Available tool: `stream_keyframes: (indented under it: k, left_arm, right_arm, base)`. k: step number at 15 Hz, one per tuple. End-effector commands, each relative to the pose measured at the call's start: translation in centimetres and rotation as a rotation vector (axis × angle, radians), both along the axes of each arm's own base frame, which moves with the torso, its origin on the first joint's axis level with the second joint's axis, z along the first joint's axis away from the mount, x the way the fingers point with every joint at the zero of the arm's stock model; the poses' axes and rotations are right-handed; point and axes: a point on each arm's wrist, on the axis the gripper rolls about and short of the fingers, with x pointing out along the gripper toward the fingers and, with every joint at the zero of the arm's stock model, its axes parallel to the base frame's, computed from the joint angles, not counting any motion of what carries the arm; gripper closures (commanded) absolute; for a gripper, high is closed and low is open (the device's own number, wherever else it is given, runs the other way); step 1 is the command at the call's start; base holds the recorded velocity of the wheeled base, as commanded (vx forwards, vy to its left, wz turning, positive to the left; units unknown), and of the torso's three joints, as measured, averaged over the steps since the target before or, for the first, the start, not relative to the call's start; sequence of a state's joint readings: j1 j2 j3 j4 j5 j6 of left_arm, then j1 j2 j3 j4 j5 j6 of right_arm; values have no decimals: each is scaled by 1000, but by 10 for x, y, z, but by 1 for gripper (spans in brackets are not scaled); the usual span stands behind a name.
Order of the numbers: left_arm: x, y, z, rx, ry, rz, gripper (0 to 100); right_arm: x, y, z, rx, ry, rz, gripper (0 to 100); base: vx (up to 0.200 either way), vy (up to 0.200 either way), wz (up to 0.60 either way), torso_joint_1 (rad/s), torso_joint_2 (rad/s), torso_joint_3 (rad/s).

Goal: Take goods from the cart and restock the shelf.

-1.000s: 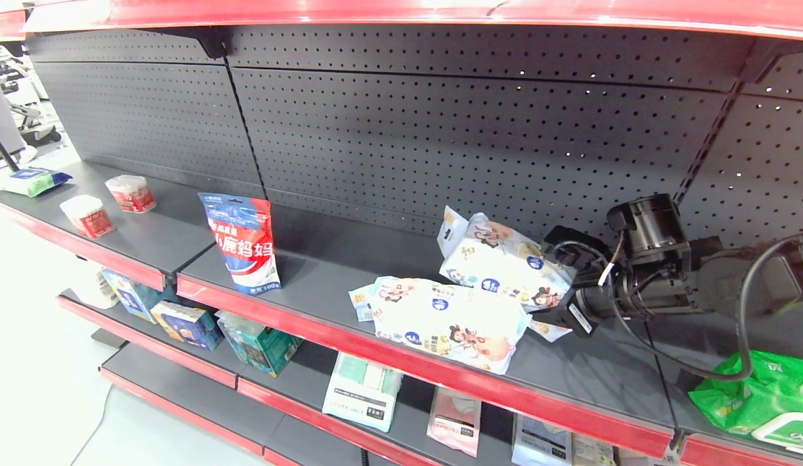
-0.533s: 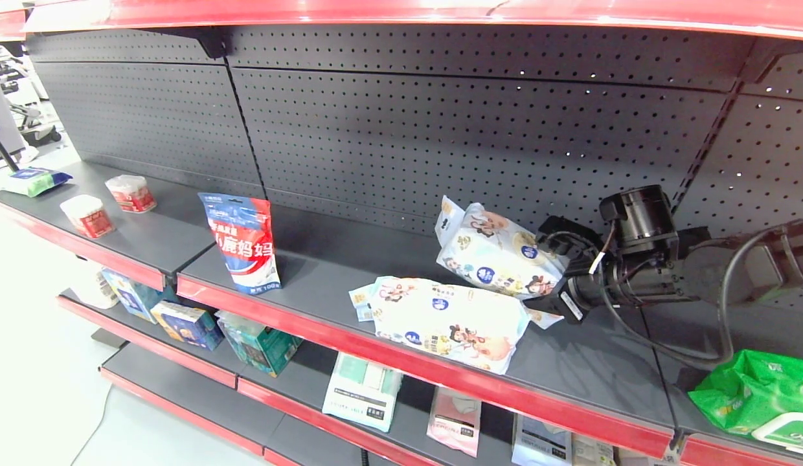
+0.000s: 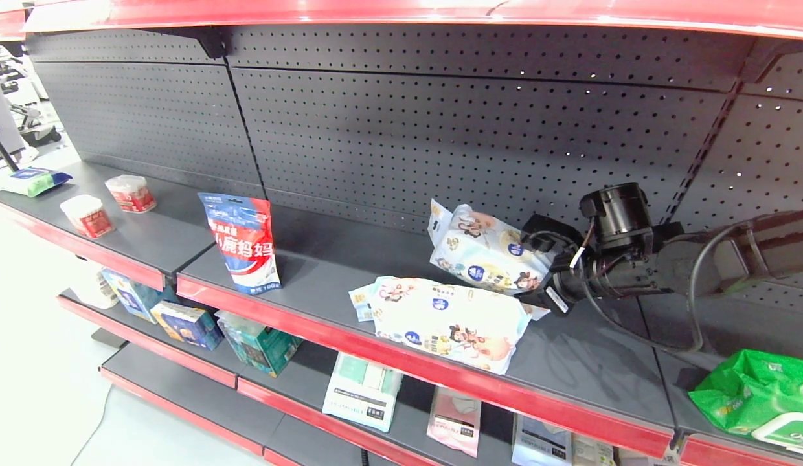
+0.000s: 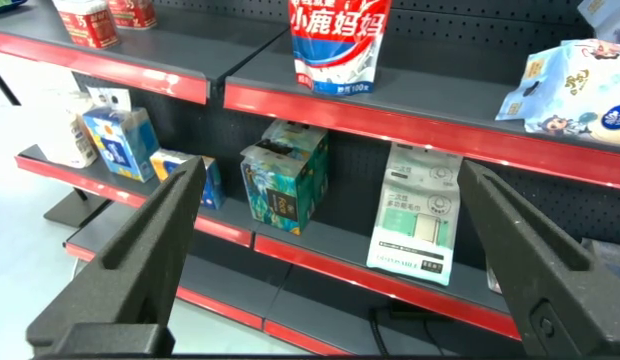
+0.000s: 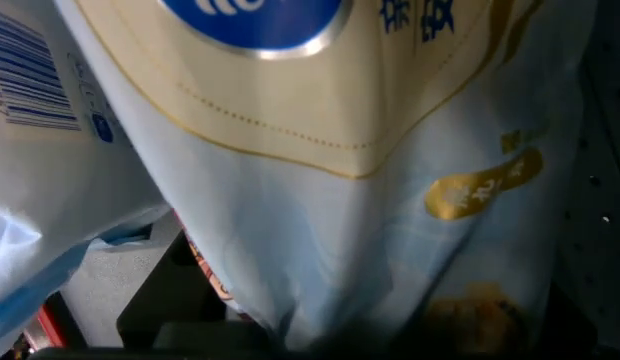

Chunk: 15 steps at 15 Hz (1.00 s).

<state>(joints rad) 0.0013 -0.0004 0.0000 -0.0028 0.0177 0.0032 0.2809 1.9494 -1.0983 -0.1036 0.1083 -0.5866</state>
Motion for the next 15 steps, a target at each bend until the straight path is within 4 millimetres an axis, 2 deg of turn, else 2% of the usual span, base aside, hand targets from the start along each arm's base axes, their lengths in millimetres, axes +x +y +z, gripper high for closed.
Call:
stream_keyframes:
  k: [1, 9, 10, 15]
  left_arm:
    - [0, 0, 0, 0, 0, 1, 0]
    - [0, 0, 0, 0, 0, 1, 0]
    - [0, 0, 0, 0, 0, 1, 0]
    - [0, 0, 0, 0, 0, 1, 0]
  right_arm:
    - [1, 5, -4, -6, 9, 12, 100]
    - [8, 15, -9, -20, 7, 25, 100]
    - [8, 15, -10, -19, 8, 26, 0]
    - [10, 18, -9, -17, -1, 32, 0]
  base:
    - [0, 0, 0, 0, 0, 0]
    - [0, 0, 0, 0, 0, 0]
    - [0, 0, 0, 0, 0, 0]
    - [0, 0, 0, 0, 0, 0]
